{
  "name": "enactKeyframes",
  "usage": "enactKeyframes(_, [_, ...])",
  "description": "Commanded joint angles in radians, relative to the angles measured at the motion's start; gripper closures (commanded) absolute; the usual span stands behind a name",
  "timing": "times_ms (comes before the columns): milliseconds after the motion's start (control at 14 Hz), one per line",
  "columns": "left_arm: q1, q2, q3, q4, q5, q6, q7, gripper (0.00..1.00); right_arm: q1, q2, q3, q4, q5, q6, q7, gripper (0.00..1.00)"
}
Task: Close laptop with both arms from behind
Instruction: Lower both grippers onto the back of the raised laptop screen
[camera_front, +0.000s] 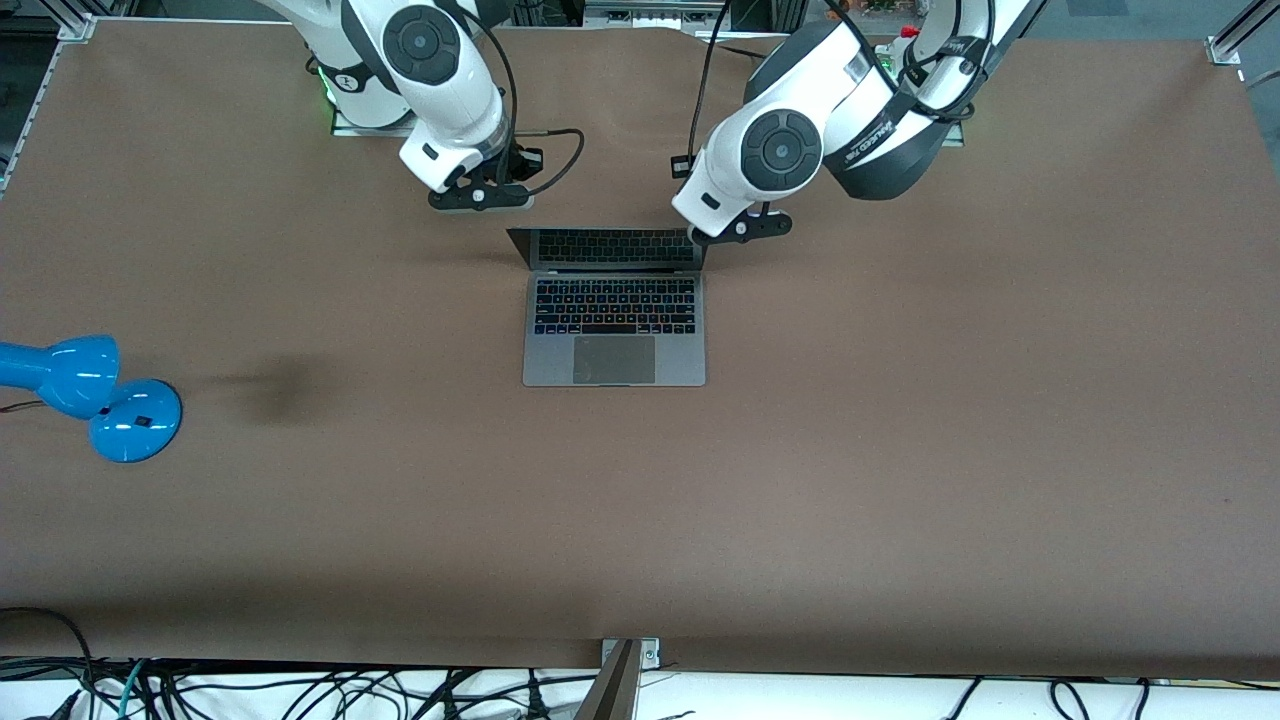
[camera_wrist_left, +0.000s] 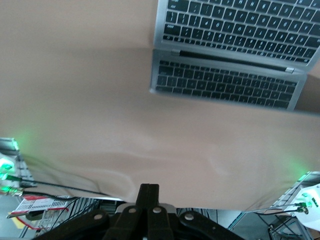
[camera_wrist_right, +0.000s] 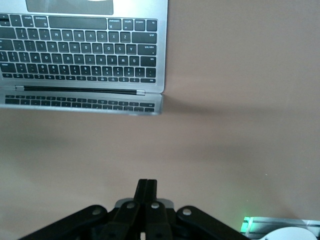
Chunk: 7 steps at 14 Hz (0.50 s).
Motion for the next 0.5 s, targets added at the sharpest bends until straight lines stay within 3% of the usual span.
enactKeyframes(0, [-0.008,0.061,-0.006,0.025,0.054,0.055,-0.02,1.0,-0.004,0.038,0.01,0.017,0.006,0.017,0.003,1.0])
enactKeyframes(429, [-0.01,0.128,0.001,0.03,0.123,0.136,-0.023,1.0,0.023,0.11,0.008,0.051,-0.012,0.103,0.004,1.0])
